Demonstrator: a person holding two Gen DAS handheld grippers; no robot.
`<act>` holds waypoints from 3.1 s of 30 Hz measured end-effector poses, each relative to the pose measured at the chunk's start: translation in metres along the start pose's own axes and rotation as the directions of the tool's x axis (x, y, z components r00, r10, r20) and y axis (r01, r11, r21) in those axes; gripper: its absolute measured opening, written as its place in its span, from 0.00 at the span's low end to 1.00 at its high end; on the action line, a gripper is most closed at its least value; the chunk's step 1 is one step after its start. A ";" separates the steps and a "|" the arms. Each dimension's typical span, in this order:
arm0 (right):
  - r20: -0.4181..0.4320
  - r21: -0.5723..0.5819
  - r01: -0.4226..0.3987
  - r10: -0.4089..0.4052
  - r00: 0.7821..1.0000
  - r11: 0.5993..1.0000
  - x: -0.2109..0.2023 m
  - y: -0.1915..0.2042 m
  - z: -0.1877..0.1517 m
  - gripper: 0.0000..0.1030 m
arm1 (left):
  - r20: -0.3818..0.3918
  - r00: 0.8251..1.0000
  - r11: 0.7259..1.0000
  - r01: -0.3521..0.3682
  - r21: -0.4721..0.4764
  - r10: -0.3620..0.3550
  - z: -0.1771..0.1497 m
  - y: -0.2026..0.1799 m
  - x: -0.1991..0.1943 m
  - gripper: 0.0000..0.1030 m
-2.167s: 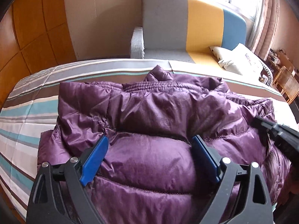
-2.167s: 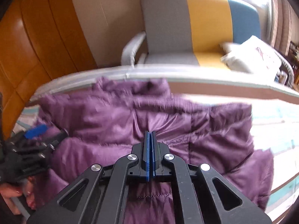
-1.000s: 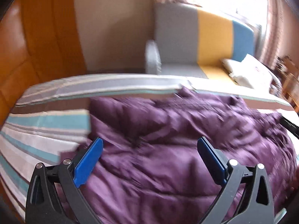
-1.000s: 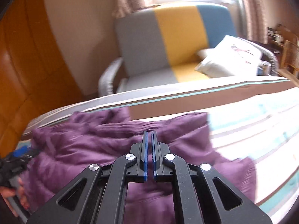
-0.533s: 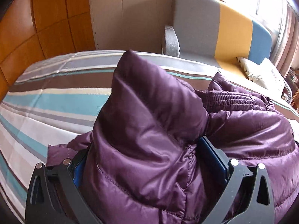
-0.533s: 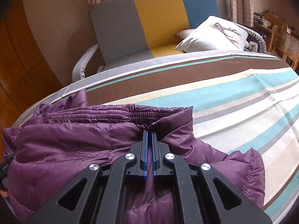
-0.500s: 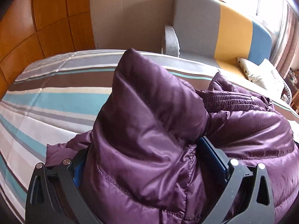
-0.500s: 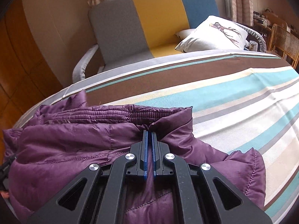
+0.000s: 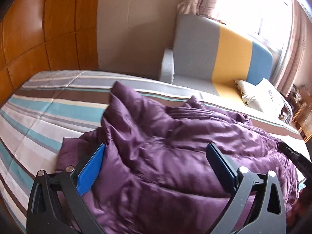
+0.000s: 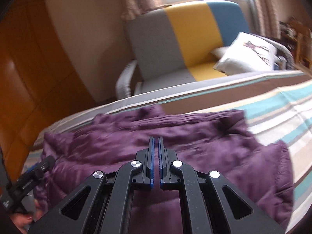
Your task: Fold large clothes
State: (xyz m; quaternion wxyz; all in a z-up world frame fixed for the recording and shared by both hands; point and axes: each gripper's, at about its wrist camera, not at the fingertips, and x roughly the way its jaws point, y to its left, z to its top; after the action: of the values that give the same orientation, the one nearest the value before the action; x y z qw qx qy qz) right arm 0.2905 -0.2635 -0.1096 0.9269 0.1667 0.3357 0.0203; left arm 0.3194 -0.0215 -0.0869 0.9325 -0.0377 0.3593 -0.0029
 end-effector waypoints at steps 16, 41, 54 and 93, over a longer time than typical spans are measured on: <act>-0.121 -0.146 0.038 -0.056 0.991 0.989 0.067 0.039 -0.023 0.03 | -0.047 0.997 0.996 -0.057 0.071 0.061 -0.025 -0.019 0.034 0.98; -0.054 -0.095 -0.085 0.081 0.995 0.992 -0.028 0.035 -0.045 0.03 | -0.077 0.986 0.985 -0.151 -0.081 0.145 -0.067 0.065 -0.040 0.98; -0.077 -0.098 -0.096 0.088 0.993 0.991 -0.068 0.030 -0.086 0.03 | -0.131 0.991 0.981 -0.037 -0.192 0.012 -0.096 0.095 -0.039 0.98; -0.155 -0.176 -0.023 -0.005 0.988 0.984 -0.041 0.037 -0.107 0.03 | 0.164 0.946 0.799 0.325 -0.507 -0.280 -0.086 0.108 -0.053 0.21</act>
State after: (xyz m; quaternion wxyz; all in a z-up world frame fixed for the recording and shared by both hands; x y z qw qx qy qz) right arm 0.1948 -0.2028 -0.1492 0.9091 0.0831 0.4026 0.0672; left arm 0.2202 0.0818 -0.1233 0.8872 -0.3488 0.2976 -0.0516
